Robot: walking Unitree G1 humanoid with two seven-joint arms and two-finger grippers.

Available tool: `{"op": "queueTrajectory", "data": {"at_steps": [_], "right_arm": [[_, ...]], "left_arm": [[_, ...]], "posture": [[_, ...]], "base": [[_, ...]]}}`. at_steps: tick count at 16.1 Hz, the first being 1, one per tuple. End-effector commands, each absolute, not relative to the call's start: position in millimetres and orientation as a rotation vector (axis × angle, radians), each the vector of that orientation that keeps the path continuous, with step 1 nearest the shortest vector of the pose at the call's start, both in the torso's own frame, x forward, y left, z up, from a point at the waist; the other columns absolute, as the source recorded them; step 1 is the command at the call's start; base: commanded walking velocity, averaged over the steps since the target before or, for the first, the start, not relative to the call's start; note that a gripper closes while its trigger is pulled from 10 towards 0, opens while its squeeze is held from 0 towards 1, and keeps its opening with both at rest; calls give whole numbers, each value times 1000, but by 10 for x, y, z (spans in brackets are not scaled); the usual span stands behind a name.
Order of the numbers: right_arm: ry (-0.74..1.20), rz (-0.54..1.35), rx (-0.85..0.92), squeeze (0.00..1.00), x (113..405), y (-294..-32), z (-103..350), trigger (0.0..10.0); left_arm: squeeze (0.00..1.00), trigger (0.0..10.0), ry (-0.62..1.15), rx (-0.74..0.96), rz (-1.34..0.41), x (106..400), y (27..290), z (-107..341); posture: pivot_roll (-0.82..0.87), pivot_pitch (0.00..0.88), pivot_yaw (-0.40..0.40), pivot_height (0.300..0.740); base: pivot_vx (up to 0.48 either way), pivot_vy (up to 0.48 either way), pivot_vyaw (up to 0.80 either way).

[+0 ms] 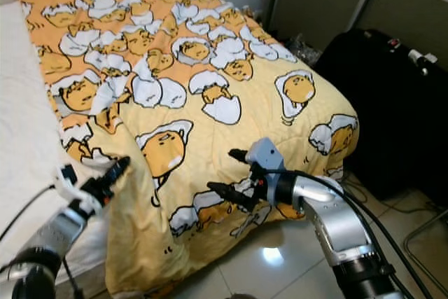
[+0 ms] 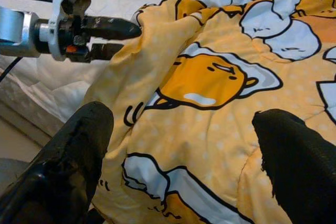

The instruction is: Clean up the room

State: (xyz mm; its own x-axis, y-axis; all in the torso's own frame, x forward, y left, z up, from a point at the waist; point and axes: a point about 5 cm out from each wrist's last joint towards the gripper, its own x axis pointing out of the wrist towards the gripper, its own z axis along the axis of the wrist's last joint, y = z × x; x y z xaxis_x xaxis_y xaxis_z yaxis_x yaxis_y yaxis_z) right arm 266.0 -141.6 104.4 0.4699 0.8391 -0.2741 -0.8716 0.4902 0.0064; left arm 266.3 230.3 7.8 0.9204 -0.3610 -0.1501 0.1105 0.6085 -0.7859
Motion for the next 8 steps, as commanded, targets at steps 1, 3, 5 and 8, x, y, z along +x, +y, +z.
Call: {"op": "queueTrajectory", "data": {"at_steps": [1, 3, 5, 8], "right_arm": [[264, 1062, -149, 0, 2657, -1431, 1055, 10000], [267, 1068, -150, 0, 2658, -1430, 1053, 10000], [268, 1072, -153, 0, 2667, -1423, 1050, 10000], [265, 1073, -158, 0, 2678, -1413, 1057, 10000]], "left_arm": [[0, 10000, 301, -870, -325, 2680, 2286, 121], [0, 10000, 380, -692, -266, 2613, 2373, 32], [0, 10000, 452, -535, -198, 2572, 2426, -44], [0, 0, 420, -566, -157, 2619, 2434, -8]], "posture": [[-186, 0, -50, 740], [-182, 0, -54, 740], [-179, 0, -59, 740], [-185, 0, -55, 740]], "base": [[0, 0, 0], [0, 0, 0], [0, 0, 0], [0, 0, 0]]}}
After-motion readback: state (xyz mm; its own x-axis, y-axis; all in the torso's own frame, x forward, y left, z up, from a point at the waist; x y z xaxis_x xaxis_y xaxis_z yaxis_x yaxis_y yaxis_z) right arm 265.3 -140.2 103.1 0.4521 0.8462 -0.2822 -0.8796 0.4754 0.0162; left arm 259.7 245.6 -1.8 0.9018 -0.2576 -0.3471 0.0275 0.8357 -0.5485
